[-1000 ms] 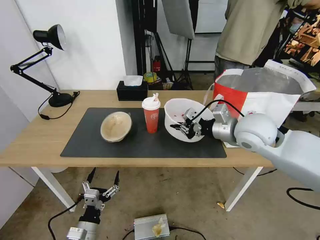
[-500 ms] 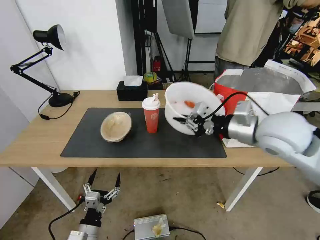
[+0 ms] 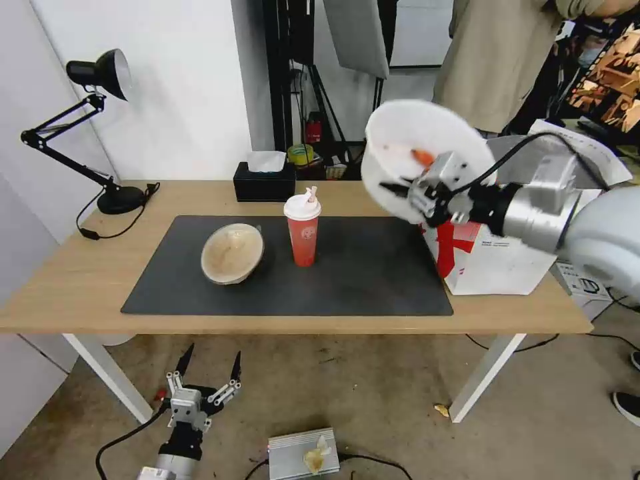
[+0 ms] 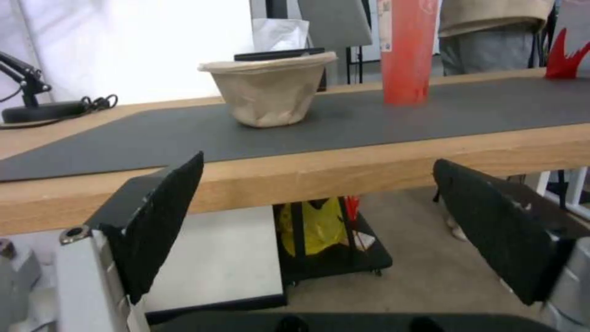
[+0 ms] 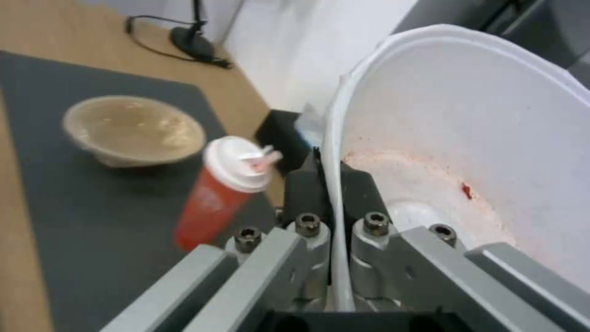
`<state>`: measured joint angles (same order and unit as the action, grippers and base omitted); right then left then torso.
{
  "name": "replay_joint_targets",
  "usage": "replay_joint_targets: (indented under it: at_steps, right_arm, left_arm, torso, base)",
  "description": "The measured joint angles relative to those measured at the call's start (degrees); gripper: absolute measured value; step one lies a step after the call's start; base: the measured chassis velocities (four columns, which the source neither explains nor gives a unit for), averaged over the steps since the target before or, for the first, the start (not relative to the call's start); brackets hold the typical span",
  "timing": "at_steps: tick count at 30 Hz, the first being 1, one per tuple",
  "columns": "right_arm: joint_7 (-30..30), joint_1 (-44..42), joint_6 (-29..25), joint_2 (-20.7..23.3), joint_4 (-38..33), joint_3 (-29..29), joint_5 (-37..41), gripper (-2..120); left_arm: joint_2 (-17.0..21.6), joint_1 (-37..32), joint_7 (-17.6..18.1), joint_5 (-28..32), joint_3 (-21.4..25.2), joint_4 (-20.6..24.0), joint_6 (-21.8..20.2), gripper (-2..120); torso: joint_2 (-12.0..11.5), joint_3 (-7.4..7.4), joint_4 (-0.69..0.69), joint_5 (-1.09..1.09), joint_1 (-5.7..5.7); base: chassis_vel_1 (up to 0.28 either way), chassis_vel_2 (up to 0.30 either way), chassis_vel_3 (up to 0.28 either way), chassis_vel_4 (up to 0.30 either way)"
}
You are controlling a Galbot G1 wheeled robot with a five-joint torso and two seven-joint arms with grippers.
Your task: Pick up the trash from the table and place it into the takeout bag.
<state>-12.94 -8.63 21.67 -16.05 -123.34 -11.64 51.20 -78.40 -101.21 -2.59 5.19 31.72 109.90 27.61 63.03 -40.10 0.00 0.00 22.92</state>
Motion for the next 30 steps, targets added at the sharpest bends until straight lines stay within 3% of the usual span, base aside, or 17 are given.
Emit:
replay_joint_targets:
  at_steps: [15,30]
  right_arm:
    - [-2.1,-1.6,-1.2,3.8,5.9,6.9,-5.8,0]
    - [-2.8,-17.9,-4.0,4.4,12.3,22.6,-15.5,0]
  left_arm:
    - [1.0,-0.3,0.0,0.0,0.3,0.0,0.1,100]
    - [1.3,-0.2,-0.1,-0.2,-0.1,0.4,0.3,100]
  torso:
    - [0.0,0.00,0.00,0.00,0.00]
    - [0.0,0.00,0.00,0.01,0.00]
  base:
    - [0.000,0.000,0.000,0.000]
    - [0.000,0.000,0.000,0.000]
